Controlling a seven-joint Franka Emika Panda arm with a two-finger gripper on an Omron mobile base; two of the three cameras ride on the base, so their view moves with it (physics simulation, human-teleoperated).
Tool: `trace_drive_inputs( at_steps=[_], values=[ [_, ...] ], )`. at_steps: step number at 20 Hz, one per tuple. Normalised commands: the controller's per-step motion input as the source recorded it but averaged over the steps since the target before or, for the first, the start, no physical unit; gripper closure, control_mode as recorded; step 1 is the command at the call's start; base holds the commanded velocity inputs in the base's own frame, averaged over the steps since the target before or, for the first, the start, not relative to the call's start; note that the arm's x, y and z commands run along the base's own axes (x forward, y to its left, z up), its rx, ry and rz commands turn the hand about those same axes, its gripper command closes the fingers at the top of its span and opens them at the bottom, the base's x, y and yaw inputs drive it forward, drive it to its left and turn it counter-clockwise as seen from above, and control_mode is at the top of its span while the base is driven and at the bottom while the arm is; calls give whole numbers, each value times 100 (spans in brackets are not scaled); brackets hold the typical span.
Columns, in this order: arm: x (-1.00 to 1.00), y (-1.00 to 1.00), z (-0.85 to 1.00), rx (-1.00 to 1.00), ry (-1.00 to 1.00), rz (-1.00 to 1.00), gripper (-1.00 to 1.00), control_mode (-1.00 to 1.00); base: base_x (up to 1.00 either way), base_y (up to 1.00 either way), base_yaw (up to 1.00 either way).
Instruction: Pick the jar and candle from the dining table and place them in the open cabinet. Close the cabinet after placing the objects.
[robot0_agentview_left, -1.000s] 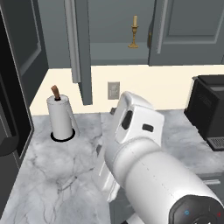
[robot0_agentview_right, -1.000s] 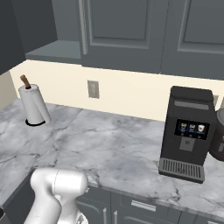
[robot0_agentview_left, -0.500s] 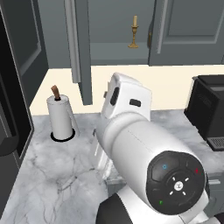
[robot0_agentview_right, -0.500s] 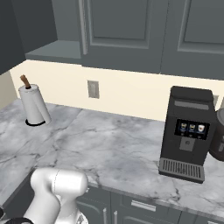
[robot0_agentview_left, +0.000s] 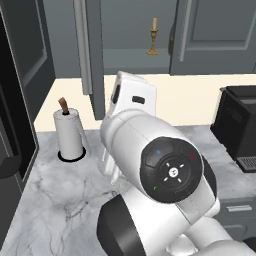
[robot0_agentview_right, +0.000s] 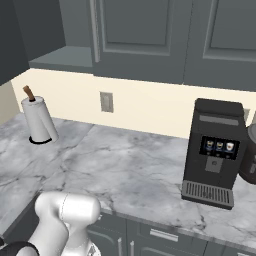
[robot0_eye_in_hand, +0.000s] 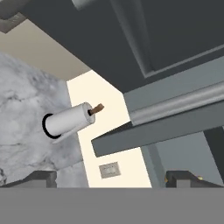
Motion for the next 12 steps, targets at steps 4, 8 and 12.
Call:
trace_drive_inputs(
  at_steps=[4,8,12],
  values=[
    [18,19,0,-5,0,0,-100,-100,0,0,0],
    [20,18,0,-5,-1,0,-100,-100,0,0,0],
    [25,16,0,-4,-2,0,-100,-100,0,0,0]
  ],
)
